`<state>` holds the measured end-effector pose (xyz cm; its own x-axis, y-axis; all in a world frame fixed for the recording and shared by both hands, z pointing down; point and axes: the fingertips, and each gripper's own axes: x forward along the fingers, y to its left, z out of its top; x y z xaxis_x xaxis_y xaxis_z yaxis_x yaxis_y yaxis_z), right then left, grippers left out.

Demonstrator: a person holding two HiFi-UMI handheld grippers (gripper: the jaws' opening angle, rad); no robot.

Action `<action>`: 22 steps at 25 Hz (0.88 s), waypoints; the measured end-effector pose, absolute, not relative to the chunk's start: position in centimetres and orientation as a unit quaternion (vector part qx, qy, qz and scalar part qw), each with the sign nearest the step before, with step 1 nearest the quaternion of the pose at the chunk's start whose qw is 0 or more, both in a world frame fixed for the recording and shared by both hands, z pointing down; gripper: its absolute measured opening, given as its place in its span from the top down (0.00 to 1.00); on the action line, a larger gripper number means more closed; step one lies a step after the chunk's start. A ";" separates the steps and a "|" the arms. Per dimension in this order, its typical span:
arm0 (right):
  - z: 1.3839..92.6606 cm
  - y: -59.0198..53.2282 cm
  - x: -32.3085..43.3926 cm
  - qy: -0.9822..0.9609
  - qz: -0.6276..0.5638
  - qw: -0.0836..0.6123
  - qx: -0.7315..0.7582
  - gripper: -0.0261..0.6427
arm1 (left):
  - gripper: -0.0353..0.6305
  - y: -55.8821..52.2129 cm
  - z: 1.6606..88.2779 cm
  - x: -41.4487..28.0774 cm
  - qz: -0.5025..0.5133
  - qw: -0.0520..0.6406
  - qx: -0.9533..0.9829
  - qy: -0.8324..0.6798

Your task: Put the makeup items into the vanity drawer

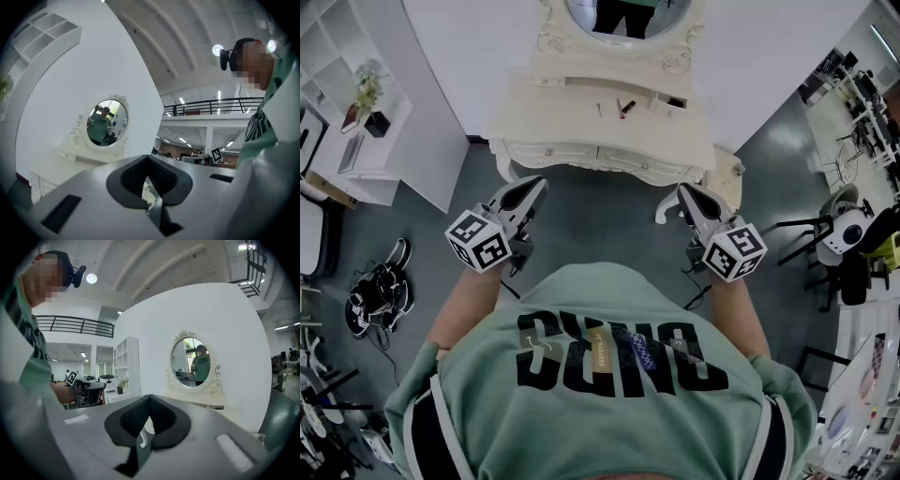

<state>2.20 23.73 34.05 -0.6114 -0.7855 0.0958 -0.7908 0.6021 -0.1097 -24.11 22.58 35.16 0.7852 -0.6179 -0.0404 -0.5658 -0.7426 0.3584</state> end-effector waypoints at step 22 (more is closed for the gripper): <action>34.2 24.0 5.8 -0.897 0.073 0.003 0.435 0.95 | 0.95 22.6 35.1 -20.0 -0.070 0.157 0.932 -0.318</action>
